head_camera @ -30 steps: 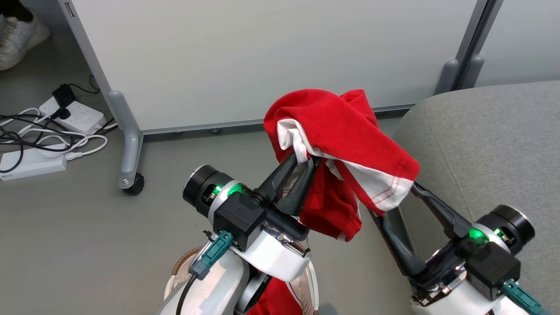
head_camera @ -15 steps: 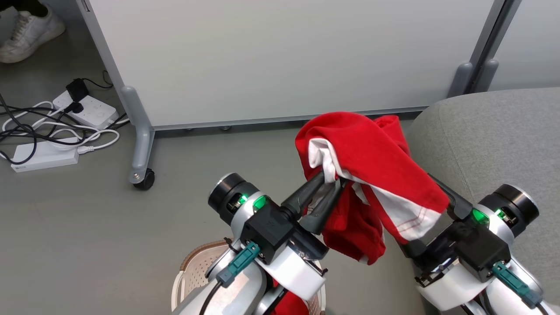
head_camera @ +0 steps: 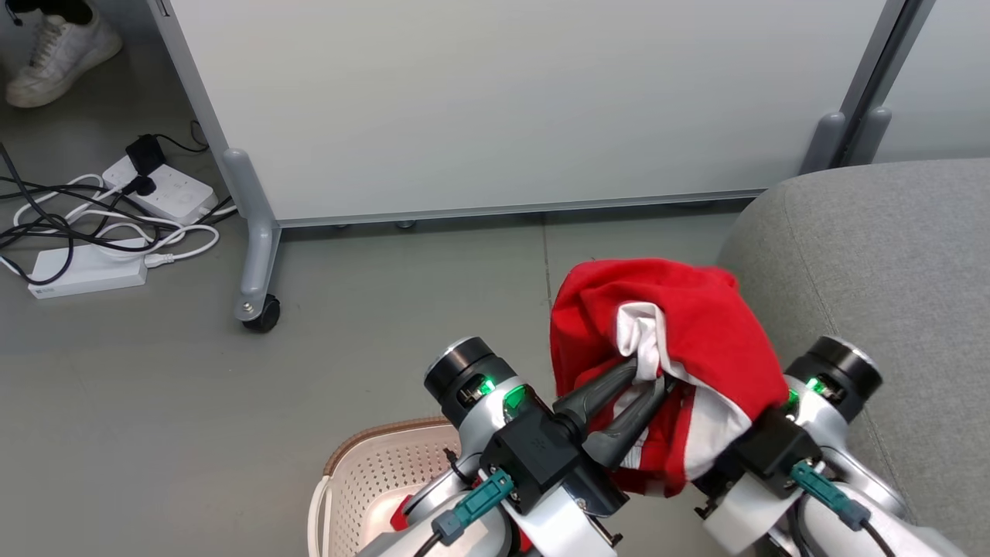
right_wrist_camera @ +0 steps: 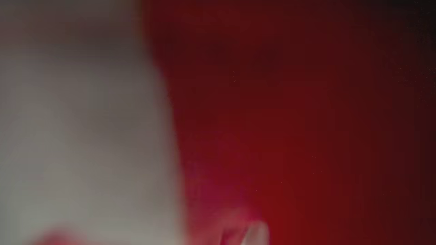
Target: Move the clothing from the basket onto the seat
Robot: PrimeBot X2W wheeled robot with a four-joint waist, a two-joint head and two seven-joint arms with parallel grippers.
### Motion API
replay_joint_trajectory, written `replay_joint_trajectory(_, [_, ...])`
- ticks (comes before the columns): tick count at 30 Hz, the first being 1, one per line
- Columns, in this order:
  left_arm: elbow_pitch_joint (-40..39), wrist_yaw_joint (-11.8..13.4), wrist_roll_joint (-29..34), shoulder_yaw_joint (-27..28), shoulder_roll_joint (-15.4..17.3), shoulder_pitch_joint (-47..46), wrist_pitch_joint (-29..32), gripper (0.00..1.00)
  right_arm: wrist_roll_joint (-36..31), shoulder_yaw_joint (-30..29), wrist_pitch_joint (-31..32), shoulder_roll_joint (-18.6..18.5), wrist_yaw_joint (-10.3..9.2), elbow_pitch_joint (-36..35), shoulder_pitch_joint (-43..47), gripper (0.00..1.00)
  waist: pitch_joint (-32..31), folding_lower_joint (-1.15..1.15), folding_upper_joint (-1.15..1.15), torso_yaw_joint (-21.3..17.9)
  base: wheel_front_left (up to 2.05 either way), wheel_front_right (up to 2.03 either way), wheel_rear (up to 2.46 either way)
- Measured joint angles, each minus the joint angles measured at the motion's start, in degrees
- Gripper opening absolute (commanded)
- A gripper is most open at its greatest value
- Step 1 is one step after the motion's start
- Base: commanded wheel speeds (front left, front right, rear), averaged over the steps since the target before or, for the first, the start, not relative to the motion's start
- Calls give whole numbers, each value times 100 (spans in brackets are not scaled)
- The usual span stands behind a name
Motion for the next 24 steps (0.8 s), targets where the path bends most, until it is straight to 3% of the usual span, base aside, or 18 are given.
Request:
replay_joint_trajectory(1, [1,5,-34,-20,0,-4,0,0,20,15,0,41,0,59,-24,72,2,0,0,3,0,0,0])
replay_joint_trajectory(2, [1,5,-34,-20,0,-4,0,0,20,15,0,41,0,59,-24,1,2,0,0,3,0,0,0])
replay_joint_trajectory(14, [196,104,-138,145,-7,-69,-1,0,252,-346,0,231,0,94,-9,0,34,0,0,15,0,0,0])
replay_joint_trajectory(24, [600,-132,-132,383,-2,58,0,0,291,-1260,0,460,0,88,322,0,33,0,0,-21,0,0,0])
